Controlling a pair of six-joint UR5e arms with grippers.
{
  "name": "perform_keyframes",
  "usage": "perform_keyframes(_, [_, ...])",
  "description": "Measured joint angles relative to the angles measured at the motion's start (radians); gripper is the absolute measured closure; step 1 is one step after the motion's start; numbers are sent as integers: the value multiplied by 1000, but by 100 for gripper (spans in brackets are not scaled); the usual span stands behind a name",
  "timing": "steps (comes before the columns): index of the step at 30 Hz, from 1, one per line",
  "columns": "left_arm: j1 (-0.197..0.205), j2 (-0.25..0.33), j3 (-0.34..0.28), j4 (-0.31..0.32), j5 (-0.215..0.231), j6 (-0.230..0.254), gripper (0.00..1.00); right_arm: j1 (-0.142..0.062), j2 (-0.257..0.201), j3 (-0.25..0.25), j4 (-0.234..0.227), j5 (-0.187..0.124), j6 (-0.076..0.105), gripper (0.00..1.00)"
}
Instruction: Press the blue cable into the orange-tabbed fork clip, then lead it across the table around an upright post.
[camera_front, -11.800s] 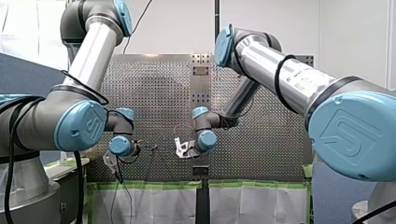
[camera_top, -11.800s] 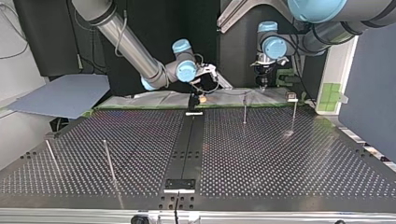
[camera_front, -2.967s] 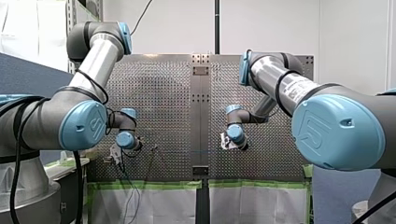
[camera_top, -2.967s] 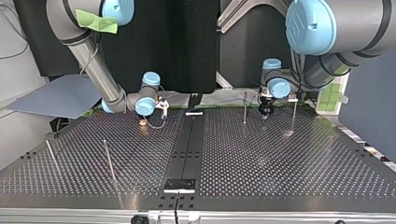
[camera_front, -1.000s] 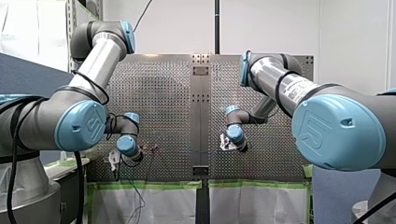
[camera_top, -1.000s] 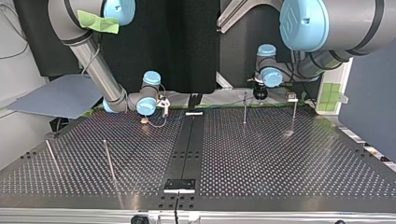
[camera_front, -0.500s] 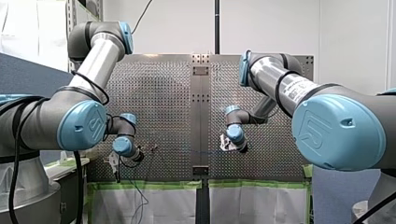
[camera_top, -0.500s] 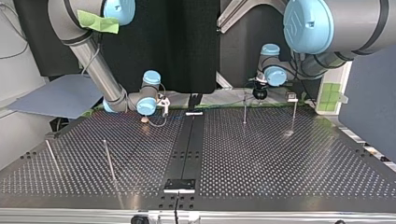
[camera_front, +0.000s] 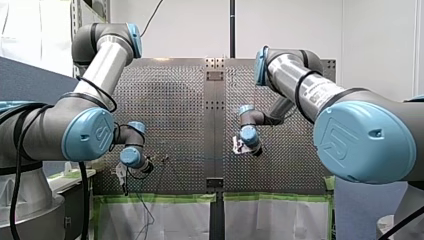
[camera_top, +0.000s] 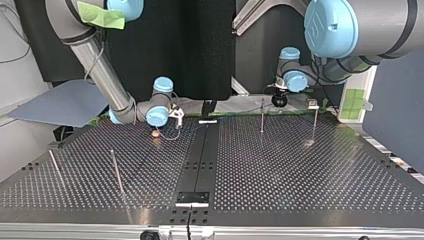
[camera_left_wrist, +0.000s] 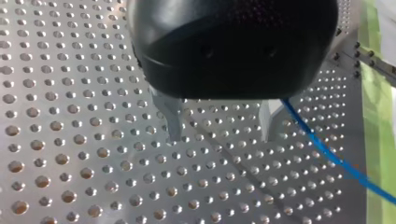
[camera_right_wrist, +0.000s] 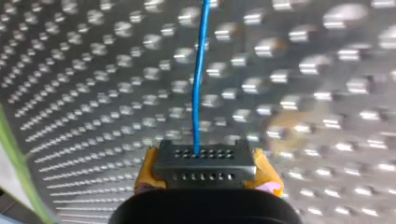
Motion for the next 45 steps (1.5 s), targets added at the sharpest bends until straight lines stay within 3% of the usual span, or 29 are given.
perform_keyframes(15, [0,0,0,10,-21,0,18,45,-130,56,13,31,-14,100])
perform_keyframes(21, [1,0,0,20,-46,0,18,73,-186,107,12,69,-16,100])
perform_keyframes(25, [3,0,0,28,-53,-2,18,105,-222,142,9,96,-17,100])
perform_keyframes(31, [4,0,0,31,-54,-3,18,130,-277,157,5,102,-19,100])
perform_keyframes(45, [3,0,0,32,-53,-5,18,109,-390,114,9,61,-105,100])
